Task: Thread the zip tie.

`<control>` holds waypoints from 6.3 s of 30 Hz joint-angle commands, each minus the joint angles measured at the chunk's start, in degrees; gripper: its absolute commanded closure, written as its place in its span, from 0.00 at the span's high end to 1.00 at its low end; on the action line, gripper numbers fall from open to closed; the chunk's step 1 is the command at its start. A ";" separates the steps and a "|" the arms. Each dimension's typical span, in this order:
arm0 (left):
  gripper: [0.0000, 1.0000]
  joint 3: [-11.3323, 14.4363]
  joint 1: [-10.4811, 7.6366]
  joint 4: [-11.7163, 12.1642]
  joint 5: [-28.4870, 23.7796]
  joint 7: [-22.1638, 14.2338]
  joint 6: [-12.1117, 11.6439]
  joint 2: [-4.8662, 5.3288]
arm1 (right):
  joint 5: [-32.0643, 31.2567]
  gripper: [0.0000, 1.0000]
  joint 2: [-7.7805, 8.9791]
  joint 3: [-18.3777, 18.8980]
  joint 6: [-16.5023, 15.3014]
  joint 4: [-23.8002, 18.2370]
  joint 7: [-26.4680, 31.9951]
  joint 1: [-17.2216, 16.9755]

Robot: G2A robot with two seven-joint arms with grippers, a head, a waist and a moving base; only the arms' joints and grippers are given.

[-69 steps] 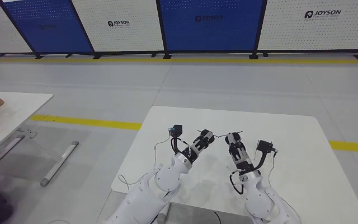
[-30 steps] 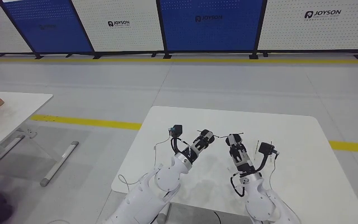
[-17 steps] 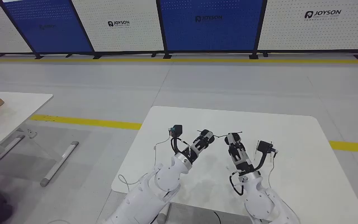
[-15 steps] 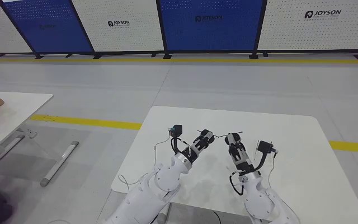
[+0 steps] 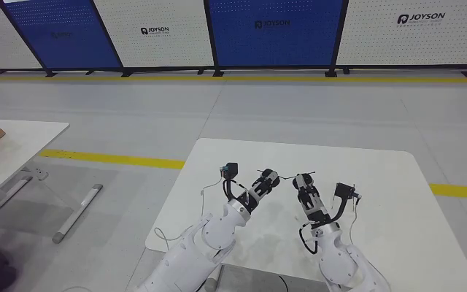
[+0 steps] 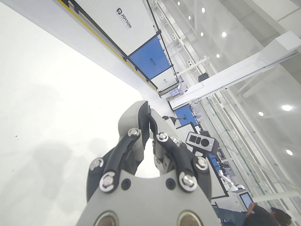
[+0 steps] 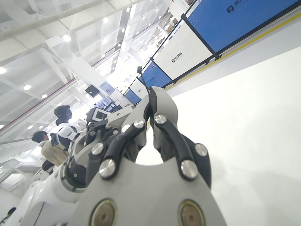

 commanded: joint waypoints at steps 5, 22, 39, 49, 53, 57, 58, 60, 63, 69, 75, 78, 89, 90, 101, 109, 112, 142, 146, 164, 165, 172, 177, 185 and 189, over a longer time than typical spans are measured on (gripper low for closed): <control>0.00 0.00 0.00 0.00 0.00 0.00 0.00 0.00 | -0.14 0.00 -0.31 0.10 -0.46 0.17 -0.08 -0.02; 0.00 0.00 0.00 0.00 0.00 0.00 0.00 0.00 | -0.51 0.00 -0.34 0.79 -0.41 -0.15 -0.99 -0.63; 0.00 0.00 0.00 0.00 0.00 0.00 0.00 0.00 | -0.59 0.00 -0.64 1.66 -1.26 -1.13 0.08 -2.08; 0.00 0.00 0.00 0.00 0.00 0.00 0.00 0.00 | -0.70 0.00 -1.34 1.41 -1.32 -0.55 -1.70 -1.66; 0.00 0.00 0.00 0.00 0.00 0.00 0.00 0.00 | -0.82 0.00 -1.56 1.44 -0.99 -0.07 -1.59 -1.46; 0.00 0.00 0.00 0.00 0.00 0.00 0.00 0.00 | -0.99 0.00 -1.84 0.96 -0.82 0.31 -1.04 -1.12; 0.00 0.00 0.00 0.00 0.00 0.00 0.00 0.00 | -1.04 0.00 -1.90 0.88 -0.78 0.36 -1.00 -1.05; 0.00 0.00 0.00 0.00 0.00 0.00 0.00 0.00 | -0.88 0.00 -2.04 0.75 -0.98 0.45 -0.74 -0.93; 0.00 0.00 0.00 0.00 0.00 0.00 0.00 0.00 | -1.00 0.00 -2.17 0.83 -0.94 0.53 -0.77 -0.90; 0.00 0.00 0.00 0.00 0.00 0.00 0.00 0.00 | -0.66 0.00 -2.38 1.49 -1.46 0.45 -2.02 -1.53; 0.00 0.00 0.00 0.00 0.00 0.00 0.00 0.00 | -0.98 0.00 -2.46 2.16 -1.79 0.00 -2.25 -2.25; 0.00 0.00 0.00 0.00 0.00 0.00 0.00 0.00 | -1.06 0.00 -2.57 2.17 -1.87 -0.03 -2.14 -2.38; 0.00 0.00 0.00 0.00 0.00 0.00 0.00 0.00 | -1.22 0.00 -3.13 1.91 -1.60 0.87 -1.64 -1.70; 0.00 0.00 0.00 0.00 0.00 0.00 0.00 0.00 | -1.24 0.00 -3.18 1.94 -1.61 0.88 -1.67 -1.68; 0.00 0.00 0.00 0.00 0.00 0.00 0.00 0.00 | -1.69 0.00 -3.35 2.80 -1.91 -0.15 -1.70 -2.81; 0.00 0.00 0.00 0.00 0.00 0.00 0.00 0.00 | -1.72 0.00 -3.54 3.11 -1.94 0.02 -1.06 -2.88; 0.00 0.00 0.00 0.00 0.00 0.00 0.00 0.00 | -1.57 0.00 -3.67 3.05 -2.00 0.35 -0.90 -2.68; 0.00 0.00 0.00 0.00 0.00 0.00 0.00 0.00 | 5.70 0.00 -5.07 1.35 -5.66 3.49 -0.45 -0.95; 0.00 0.00 0.00 0.00 0.00 0.00 0.00 0.00 | 6.31 0.00 -5.12 0.80 -5.66 4.97 0.57 -0.11; 0.00 0.00 0.00 0.00 0.00 0.00 0.00 0.00 | 8.03 0.00 -4.96 -1.01 -5.66 5.02 0.80 1.14; 0.00 0.00 0.00 0.00 0.00 0.00 0.00 0.00 | 7.68 0.00 -4.82 -0.84 -5.66 4.95 0.55 1.02; 0.00 0.00 0.00 0.00 0.00 0.00 0.00 0.00 | 6.08 0.00 -4.57 -0.58 -5.66 5.56 -0.50 0.98; 0.00 0.00 0.00 0.00 0.00 0.00 0.00 0.00 | 6.08 0.00 -4.57 -0.58 -5.66 5.56 -0.50 0.98; 0.00 -0.09 0.12 0.02 -0.38 0.24 -0.36 -0.08 | 5.15 0.00 -4.59 -0.10 -4.22 4.99 -0.01 0.44; 0.00 -0.36 0.02 0.55 -0.64 0.46 -0.65 -0.19 | 6.52 0.00 -4.58 0.63 -5.50 4.48 0.89 -0.22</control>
